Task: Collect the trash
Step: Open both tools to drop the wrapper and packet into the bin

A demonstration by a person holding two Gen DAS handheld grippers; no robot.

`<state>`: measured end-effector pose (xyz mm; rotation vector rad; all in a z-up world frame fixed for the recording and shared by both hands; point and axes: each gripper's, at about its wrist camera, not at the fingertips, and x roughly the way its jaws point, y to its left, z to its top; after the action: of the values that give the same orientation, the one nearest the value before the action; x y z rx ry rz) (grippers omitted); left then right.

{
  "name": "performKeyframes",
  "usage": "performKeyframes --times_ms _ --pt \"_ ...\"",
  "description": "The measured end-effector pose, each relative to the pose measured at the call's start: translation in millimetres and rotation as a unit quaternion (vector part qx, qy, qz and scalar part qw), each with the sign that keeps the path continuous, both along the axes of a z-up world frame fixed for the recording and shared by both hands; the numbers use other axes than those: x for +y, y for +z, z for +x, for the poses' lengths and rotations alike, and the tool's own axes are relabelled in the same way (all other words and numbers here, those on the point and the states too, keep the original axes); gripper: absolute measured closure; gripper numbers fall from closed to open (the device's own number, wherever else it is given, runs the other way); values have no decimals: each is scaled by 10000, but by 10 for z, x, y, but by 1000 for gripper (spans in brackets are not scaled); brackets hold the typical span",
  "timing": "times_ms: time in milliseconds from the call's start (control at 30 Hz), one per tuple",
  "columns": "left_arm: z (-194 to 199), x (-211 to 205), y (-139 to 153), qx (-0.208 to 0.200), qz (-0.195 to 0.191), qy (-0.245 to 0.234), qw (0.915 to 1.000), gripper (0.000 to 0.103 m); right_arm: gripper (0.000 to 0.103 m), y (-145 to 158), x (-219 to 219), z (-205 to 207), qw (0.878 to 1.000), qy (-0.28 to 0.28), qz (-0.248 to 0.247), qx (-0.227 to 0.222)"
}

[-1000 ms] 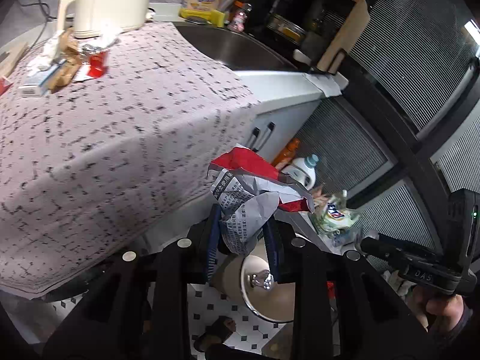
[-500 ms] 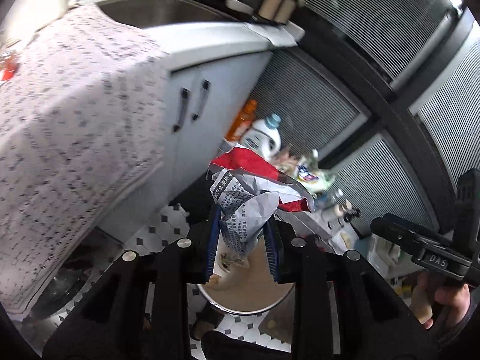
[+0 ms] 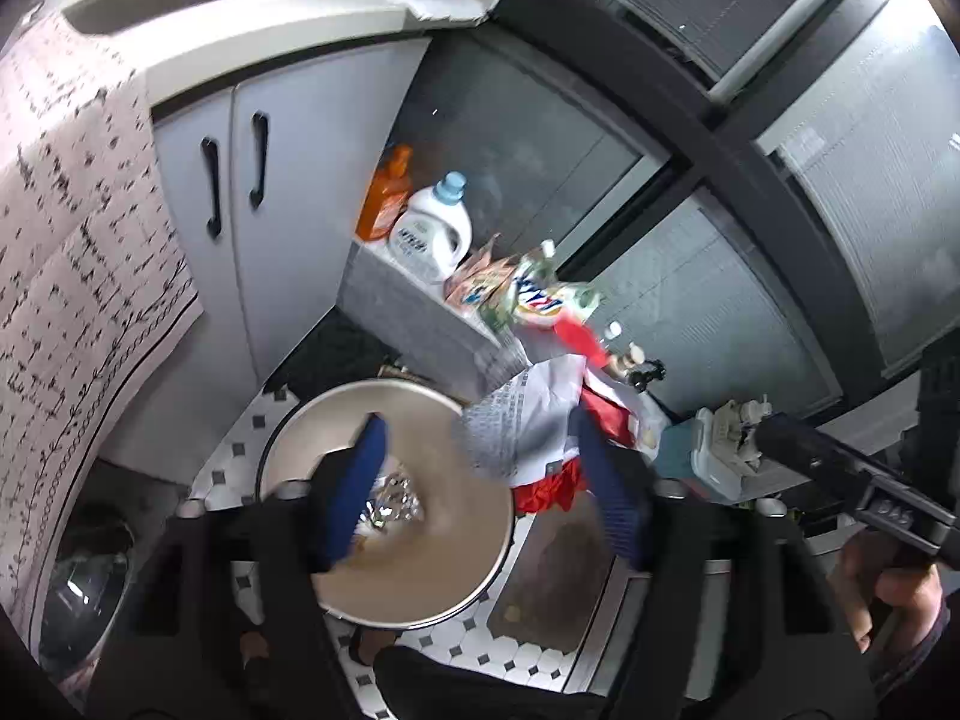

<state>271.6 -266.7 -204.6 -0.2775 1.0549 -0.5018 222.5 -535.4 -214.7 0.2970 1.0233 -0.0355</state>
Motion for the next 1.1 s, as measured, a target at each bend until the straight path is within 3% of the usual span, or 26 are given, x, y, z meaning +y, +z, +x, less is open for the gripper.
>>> performKeyframes --times_ms 200,467,600,833,1100 --pt "-15 127 86 -51 166 190 9997 30 32 -26 53 66 9999 57 135 -37" --pt "-78 654 186 -89 362 796 9961 30 32 -5 293 189 9992 284 276 -81" --pt "-129 985 286 -187 426 1138 9924 23 26 25 567 291 9979 553 330 -111" --pt "-267 1701 492 -428 586 1883 9794 12 10 162 1223 488 9929 1079 417 -269" --pt "-454 2607 645 -556 699 2732 9578 10 8 332 2086 725 9837 1690 455 -404"
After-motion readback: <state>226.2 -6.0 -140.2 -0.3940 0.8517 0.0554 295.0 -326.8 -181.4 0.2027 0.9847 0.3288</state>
